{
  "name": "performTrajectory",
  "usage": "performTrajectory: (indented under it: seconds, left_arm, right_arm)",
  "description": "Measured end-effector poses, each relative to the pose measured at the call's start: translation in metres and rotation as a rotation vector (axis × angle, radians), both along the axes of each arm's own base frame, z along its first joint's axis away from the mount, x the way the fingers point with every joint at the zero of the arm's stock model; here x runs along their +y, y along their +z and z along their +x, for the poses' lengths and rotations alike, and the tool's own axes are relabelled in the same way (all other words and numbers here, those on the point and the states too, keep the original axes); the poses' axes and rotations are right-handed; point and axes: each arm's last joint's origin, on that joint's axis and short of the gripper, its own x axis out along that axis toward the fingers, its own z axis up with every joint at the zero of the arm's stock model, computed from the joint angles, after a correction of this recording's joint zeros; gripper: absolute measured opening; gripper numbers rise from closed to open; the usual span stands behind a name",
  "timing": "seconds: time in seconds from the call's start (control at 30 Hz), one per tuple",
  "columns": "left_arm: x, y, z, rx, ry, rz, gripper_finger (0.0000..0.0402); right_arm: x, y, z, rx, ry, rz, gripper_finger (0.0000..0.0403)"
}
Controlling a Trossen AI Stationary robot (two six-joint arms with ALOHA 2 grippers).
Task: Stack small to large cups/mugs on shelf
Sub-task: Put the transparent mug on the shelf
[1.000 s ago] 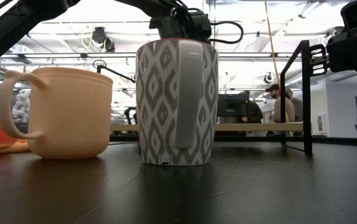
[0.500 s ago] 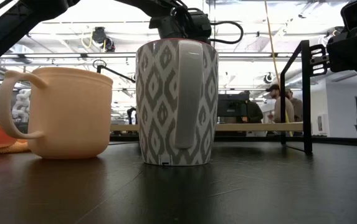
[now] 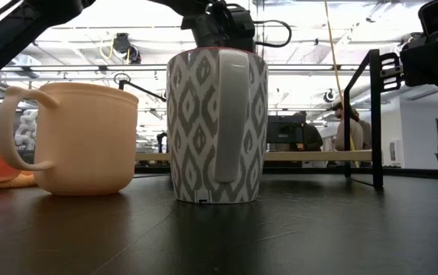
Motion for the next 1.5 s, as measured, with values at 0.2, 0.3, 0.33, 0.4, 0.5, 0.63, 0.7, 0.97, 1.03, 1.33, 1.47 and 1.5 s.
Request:
performTrajectory:
  seconds: [0.2,0.3,0.33,0.4,0.5,0.63,0.7,0.97,1.03,1.33,1.47,1.5]
  left_arm:
    - [0.012,0.009,-0.003,-0.029,0.155,-0.066,0.0001]
    - [0.016,0.009,-0.004,-0.025,0.232,-0.089,0.0001]
    - [0.017,0.009,-0.004,-0.025,0.264,-0.102,0.0001]
    - [0.019,0.009,-0.005,-0.020,0.340,-0.133,0.0001]
    - [0.021,0.008,-0.007,-0.005,0.415,-0.157,0.0001]
    - [0.020,0.008,-0.008,0.010,0.456,-0.171,0.0001]
    - [0.019,0.007,-0.009,0.022,0.453,-0.169,0.0001]
    - [0.019,0.007,-0.011,0.040,0.419,-0.129,0.0001]
    - [0.019,0.007,-0.012,0.057,0.395,-0.122,0.0001]
    - [0.016,0.012,-0.020,0.090,0.311,-0.113,0.0000]
    - [0.016,0.018,-0.021,0.058,0.296,-0.100,0.0000]
    - [0.015,0.022,-0.022,0.046,0.294,-0.096,0.0000]
  right_arm:
    - [0.000,0.000,0.000,0.000,0.000,0.000,0.0000]
    - [0.000,0.000,0.000,0.000,0.000,0.000,0.0000]
    - [0.000,0.000,0.000,0.000,0.000,0.000,0.0000]
    - [0.000,0.000,0.000,0.001,0.000,0.000,0.0000]
    - [0.000,0.000,0.000,0.001,0.000,0.000,0.0000]
    - [0.000,0.000,0.000,0.001,0.001,0.000,0.0000]
    - [0.000,0.000,0.000,0.001,0.000,0.000,0.0000]
    - [0.000,0.000,0.000,0.001,0.000,0.000,0.0000]
    - [0.000,0.000,0.000,0.001,0.000,0.000,0.0000]
    - [0.000,0.000,0.000,0.001,0.000,0.000,0.0000]
    - [0.000,0.000,0.000,0.001,0.000,0.000,0.0000]
    - [0.000,0.000,0.000,0.002,0.000,0.002,0.0000]
